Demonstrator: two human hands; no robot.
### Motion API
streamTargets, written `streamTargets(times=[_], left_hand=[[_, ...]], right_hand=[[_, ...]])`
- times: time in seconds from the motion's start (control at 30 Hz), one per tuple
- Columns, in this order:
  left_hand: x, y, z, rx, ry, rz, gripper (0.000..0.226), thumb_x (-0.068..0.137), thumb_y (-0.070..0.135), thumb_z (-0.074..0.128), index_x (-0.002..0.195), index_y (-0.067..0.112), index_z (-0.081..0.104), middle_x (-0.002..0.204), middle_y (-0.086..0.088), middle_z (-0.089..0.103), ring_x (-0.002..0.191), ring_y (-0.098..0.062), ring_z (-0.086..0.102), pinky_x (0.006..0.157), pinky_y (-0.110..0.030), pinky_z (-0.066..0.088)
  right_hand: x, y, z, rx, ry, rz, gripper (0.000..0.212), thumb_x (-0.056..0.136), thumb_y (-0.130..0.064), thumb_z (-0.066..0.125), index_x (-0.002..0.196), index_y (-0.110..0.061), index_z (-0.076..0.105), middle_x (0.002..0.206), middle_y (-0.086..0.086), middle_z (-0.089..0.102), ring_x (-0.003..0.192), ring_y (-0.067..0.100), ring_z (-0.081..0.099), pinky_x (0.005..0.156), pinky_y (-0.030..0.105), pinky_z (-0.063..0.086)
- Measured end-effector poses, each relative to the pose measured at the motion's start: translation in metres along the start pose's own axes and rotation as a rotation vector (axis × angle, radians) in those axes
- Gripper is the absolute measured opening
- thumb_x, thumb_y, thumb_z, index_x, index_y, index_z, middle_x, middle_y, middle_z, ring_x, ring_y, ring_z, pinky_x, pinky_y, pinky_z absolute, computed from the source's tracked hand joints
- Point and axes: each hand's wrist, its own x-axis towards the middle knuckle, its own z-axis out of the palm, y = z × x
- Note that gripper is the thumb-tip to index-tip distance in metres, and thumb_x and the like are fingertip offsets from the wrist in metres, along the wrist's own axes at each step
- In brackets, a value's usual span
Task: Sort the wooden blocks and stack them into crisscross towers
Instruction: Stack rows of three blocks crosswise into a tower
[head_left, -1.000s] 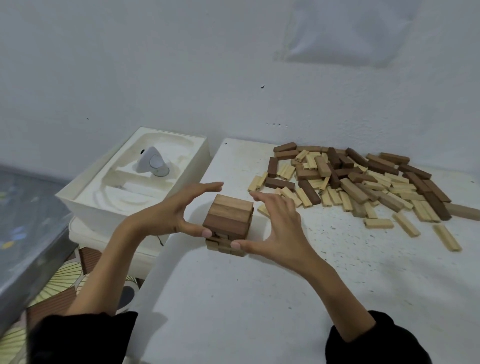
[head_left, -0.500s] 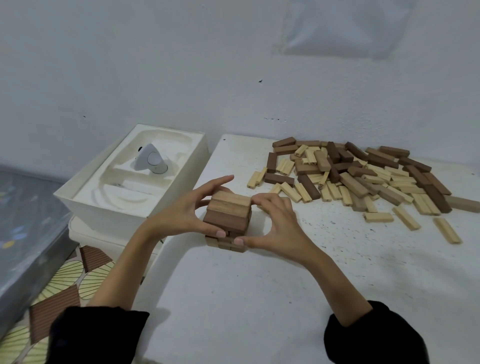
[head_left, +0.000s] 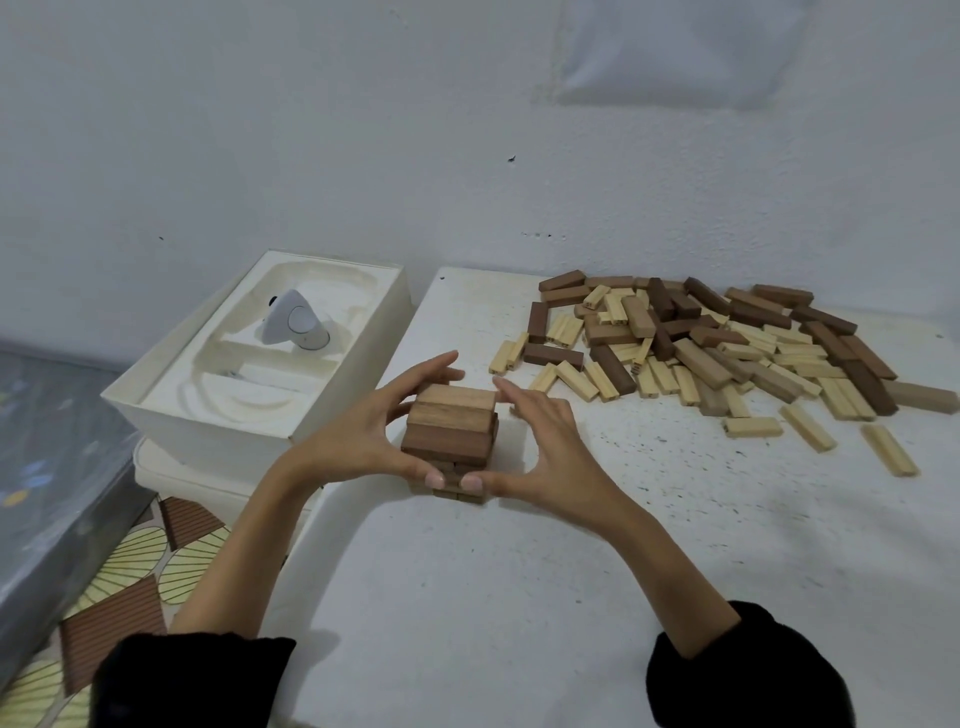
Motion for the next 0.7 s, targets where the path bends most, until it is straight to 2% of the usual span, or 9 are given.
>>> streamTargets(times=[0.07,0.13,0.23,0.3,0.37,0.43,0.57,0.63,0.7], left_hand=[[-0.004,-0.003,0.001,-0.047,0.033,-0.009,0.11,0.058,0.07,0.074,0.146,0.031,0.021,0.149,0.009,0.035,0.137,-0.002,0.031,0.11,-0.022,0.032],[-0.006,-0.003,0.006,-0.206,0.172,-0.018,0.098,0.071,0.082,0.047,0.146,0.025,0.025,0.15,0.011,0.035,0.139,-0.001,0.028,0.114,-0.028,0.027],[-0.005,0.0,0.027,-0.622,0.446,-0.141,0.076,0.09,0.069,0.012,0.143,0.02,0.036,0.144,0.009,0.045,0.135,-0.004,0.036,0.118,-0.036,0.02],[-0.006,-0.001,0.043,-0.749,0.483,-0.197,0.074,0.093,0.061,0.005,0.143,0.019,0.039,0.141,0.003,0.049,0.132,-0.012,0.042,0.116,-0.037,0.023],[-0.008,-0.006,0.054,-0.829,0.476,-0.217,0.077,0.092,0.063,0.004,0.142,0.018,0.04,0.137,-0.004,0.054,0.128,-0.017,0.047,0.114,-0.039,0.025],[-0.01,-0.007,0.061,-0.906,0.471,-0.204,0.08,0.091,0.065,0.005,0.14,0.016,0.043,0.132,-0.007,0.058,0.126,-0.02,0.05,0.11,-0.038,0.03],[-0.01,-0.008,0.066,-0.925,0.445,-0.175,0.084,0.089,0.067,0.003,0.14,0.013,0.043,0.132,-0.01,0.058,0.126,-0.02,0.051,0.103,-0.034,0.035],[-0.011,-0.01,0.066,-0.905,0.434,-0.181,0.084,0.09,0.065,0.001,0.137,0.012,0.046,0.129,-0.01,0.06,0.122,-0.017,0.055,0.098,-0.031,0.038],[-0.011,-0.011,0.066,-0.895,0.426,-0.198,0.082,0.092,0.063,0.0,0.129,0.012,0.052,0.122,-0.009,0.065,0.114,-0.013,0.061,0.09,-0.027,0.04]], right_hand=[[-0.005,-0.002,0.007,0.138,0.039,0.027,0.109,0.055,-0.087,0.05,0.146,-0.043,0.009,0.15,-0.019,0.015,0.14,0.007,0.012,0.111,0.04,0.018],[-0.012,-0.006,0.017,0.353,0.096,0.051,0.108,0.051,-0.097,0.03,0.144,-0.049,0.004,0.153,-0.025,0.007,0.14,-0.001,0.006,0.11,0.033,0.013],[-0.021,-0.012,0.032,0.588,0.13,0.106,0.107,0.052,-0.098,0.02,0.144,-0.047,0.0,0.145,-0.036,0.004,0.131,-0.015,0.006,0.096,0.007,0.011],[-0.024,-0.015,0.043,0.678,0.123,0.147,0.083,0.075,-0.077,0.013,0.147,-0.039,-0.001,0.141,-0.033,0.006,0.128,-0.016,0.008,0.084,-0.006,0.014],[-0.024,-0.016,0.054,0.758,0.118,0.168,0.074,0.08,-0.061,0.011,0.148,-0.036,-0.003,0.145,-0.029,0.006,0.126,-0.017,0.008,0.092,-0.001,0.014],[-0.024,-0.015,0.065,0.806,0.117,0.195,0.078,0.077,-0.064,0.014,0.148,-0.036,-0.001,0.15,-0.027,0.007,0.126,-0.017,0.011,0.1,0.01,0.013],[-0.021,-0.01,0.075,0.846,0.151,0.188,0.066,0.08,-0.065,0.014,0.143,-0.045,0.011,0.131,-0.043,0.027,0.108,-0.035,0.025,0.089,-0.002,0.021],[-0.021,-0.01,0.077,0.853,0.157,0.172,0.067,0.079,-0.066,0.016,0.142,-0.045,0.018,0.129,-0.041,0.035,0.114,-0.03,0.029,0.093,0.002,0.024],[-0.021,-0.01,0.079,0.849,0.141,0.177,0.076,0.077,-0.069,0.018,0.147,-0.04,0.014,0.141,-0.031,0.032,0.125,-0.02,0.027,0.1,0.01,0.02]])
